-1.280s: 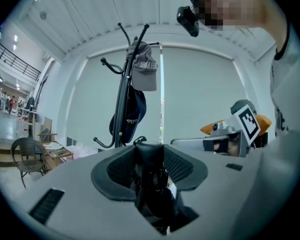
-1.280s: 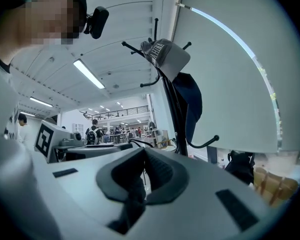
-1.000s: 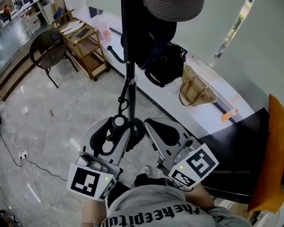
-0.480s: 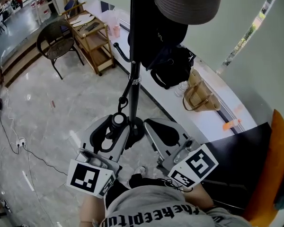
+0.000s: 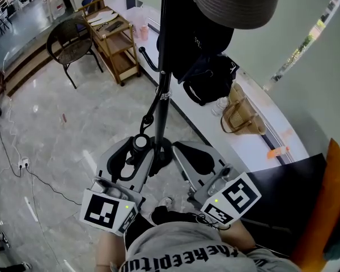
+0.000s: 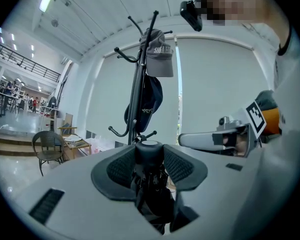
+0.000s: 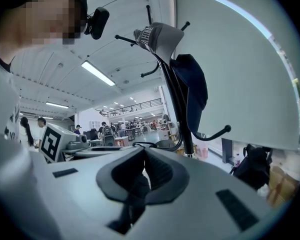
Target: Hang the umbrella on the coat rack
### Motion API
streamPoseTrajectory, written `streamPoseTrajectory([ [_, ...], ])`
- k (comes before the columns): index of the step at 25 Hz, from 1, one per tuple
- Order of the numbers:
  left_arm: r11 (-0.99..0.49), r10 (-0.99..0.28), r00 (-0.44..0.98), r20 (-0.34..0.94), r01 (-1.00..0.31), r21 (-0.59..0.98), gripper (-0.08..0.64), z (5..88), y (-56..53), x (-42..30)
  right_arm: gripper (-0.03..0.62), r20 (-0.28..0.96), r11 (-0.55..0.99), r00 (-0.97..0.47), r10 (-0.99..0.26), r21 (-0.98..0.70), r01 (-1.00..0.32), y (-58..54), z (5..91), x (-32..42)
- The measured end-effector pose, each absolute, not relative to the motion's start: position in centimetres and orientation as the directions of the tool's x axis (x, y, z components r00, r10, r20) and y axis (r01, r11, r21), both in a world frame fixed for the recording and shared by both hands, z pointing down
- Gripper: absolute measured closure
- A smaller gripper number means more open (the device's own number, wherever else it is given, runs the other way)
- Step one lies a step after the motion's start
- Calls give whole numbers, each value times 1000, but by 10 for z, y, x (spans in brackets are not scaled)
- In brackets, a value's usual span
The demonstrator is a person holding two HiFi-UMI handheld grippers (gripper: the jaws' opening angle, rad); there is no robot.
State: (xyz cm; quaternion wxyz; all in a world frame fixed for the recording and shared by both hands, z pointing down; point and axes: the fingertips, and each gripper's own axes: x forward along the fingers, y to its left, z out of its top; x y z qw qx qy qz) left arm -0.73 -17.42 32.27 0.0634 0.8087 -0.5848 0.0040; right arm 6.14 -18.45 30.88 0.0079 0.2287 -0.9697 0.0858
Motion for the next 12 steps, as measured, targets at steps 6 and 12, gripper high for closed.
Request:
streamPoseTrajectory([
  [6,-292,-948,303,102,-951,105,376,329,-178,-11,580,63,882,-898,-436,-168,-440,-186,310,60],
  [12,-283,-948,296,116,-953,111,376,335,-181,-14,580,70,879,-896,-439,-171,-444,-188,311,61],
])
